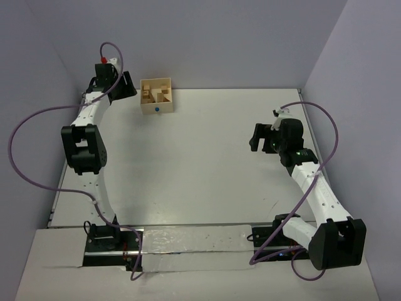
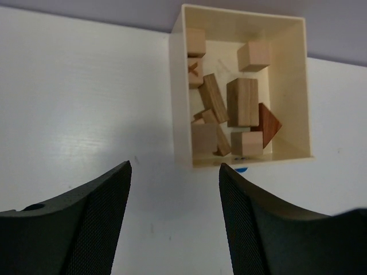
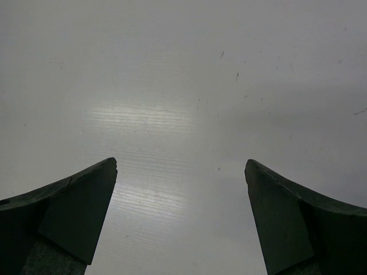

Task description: Build the wood block tower

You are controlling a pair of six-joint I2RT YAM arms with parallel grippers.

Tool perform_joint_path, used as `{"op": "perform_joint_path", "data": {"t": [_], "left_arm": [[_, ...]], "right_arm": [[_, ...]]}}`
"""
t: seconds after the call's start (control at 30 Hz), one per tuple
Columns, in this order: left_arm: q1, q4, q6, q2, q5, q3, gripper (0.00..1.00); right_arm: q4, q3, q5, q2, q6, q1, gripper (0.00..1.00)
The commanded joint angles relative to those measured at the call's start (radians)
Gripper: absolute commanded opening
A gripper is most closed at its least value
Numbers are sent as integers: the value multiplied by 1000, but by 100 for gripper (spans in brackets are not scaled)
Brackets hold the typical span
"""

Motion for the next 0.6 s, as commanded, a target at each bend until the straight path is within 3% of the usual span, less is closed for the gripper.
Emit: {"op": "perform_joint_path", "data": {"t": [0.0, 0.17, 0.37, 0.57], "left_arm": [[-53, 23, -1, 79, -32, 125, 69], [-69, 102, -22, 148, -113, 161, 65], [-91, 172, -14, 215, -182, 188, 53], [-96, 174, -7, 286, -221, 256, 50]], "right_arm": [[8, 49, 17, 19, -15, -6, 100], [8, 49, 17, 25, -13, -6, 100], [5, 48, 18, 30, -15, -6, 100], [4, 50, 18, 33, -16, -7, 100]]}}
